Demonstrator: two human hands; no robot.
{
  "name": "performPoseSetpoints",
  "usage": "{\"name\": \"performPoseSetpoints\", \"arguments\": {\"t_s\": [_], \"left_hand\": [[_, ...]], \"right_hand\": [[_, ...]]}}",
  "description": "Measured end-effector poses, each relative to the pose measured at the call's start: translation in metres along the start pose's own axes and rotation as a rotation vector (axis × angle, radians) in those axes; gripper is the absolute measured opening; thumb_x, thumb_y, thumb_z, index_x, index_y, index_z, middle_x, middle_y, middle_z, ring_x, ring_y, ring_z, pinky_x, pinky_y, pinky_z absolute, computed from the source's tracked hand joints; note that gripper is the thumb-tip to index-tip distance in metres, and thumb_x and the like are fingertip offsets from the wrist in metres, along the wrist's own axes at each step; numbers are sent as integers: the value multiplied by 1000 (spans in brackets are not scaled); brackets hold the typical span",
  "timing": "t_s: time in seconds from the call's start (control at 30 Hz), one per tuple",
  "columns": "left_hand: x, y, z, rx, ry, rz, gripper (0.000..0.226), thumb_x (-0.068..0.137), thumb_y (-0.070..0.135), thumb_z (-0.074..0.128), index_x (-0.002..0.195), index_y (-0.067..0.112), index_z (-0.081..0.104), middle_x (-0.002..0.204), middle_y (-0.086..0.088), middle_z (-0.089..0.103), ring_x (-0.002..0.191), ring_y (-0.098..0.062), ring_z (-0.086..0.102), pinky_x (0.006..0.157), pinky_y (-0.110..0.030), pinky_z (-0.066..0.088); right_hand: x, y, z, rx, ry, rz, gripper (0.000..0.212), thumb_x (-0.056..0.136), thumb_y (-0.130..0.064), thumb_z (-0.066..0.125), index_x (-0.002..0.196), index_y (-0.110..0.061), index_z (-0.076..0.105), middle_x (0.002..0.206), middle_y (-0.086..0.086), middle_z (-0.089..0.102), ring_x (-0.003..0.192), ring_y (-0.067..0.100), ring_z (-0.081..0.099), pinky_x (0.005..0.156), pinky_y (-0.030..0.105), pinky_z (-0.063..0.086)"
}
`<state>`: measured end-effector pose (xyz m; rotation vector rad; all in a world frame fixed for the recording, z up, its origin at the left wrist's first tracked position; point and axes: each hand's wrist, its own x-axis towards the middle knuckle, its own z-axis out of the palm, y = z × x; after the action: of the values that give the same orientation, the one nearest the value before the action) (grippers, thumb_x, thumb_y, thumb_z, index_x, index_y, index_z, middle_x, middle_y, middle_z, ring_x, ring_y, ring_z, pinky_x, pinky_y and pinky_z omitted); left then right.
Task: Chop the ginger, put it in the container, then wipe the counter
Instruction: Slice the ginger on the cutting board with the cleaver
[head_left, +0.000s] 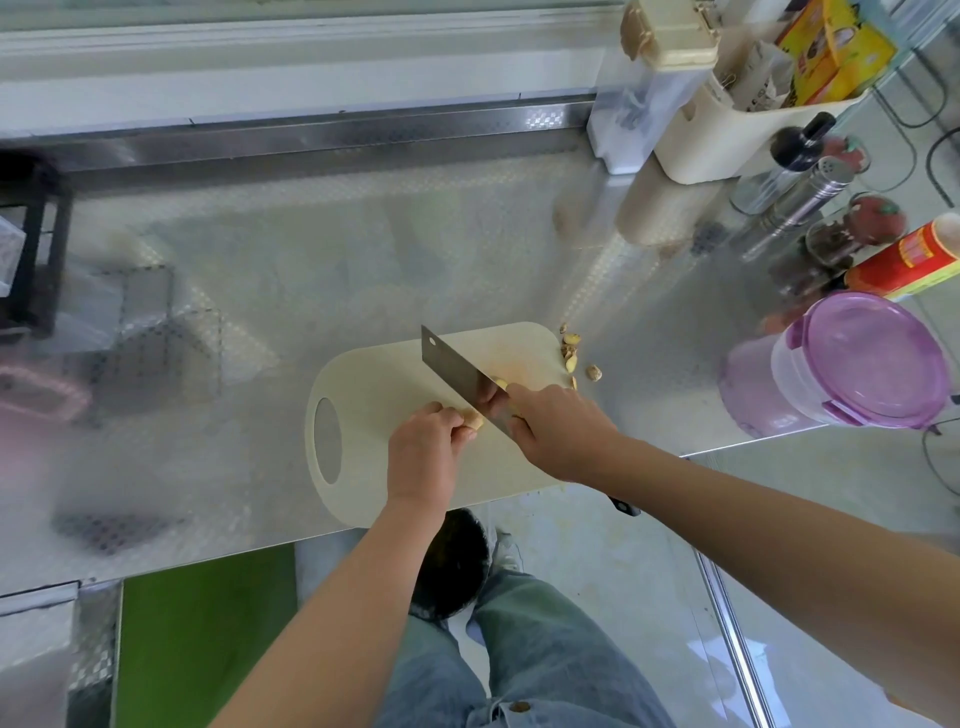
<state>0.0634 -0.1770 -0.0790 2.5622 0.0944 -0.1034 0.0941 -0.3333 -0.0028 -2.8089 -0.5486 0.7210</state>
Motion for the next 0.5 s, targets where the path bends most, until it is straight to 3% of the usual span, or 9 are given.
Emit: {"name": "performPoseSetpoints", "arguments": {"t_s": [0.23,0.33,0.43,0.5], "left_hand": [[0,0,-1,11,-4,10,10,84,18,71,86,8,72,80,-8,63,71,-28,57,60,-30,34],[-1,0,-1,11,-11,22,8,84,16,71,86,8,72,79,-8,63,70,-27,57,60,-29,32],[-2,1,-1,19,-8,40,4,81,11,72,84,8,71,77,-8,62,69,-28,55,59,-28,30],[-2,1,0,36,-8,54,4,79,9,73,81,7,71,75,-9,61,67,-29,56,57,-29,30]], "right_hand": [[0,-4,0,-21,-47,24,22,98,-19,36,114,-9,48,67,-2,34,65,22,46,50,26,27],[-2,-3,-4,-10,-88,29,8,97,-17,38,97,-12,45,67,-3,33,63,22,43,47,25,23],[-1,-4,-10,-12,-127,39,28,95,-14,39,70,-20,28,67,-1,32,68,26,43,47,26,23],[2,-6,-10,-11,-140,50,32,94,-13,39,67,-20,25,67,-1,33,69,26,43,48,27,24]]}}
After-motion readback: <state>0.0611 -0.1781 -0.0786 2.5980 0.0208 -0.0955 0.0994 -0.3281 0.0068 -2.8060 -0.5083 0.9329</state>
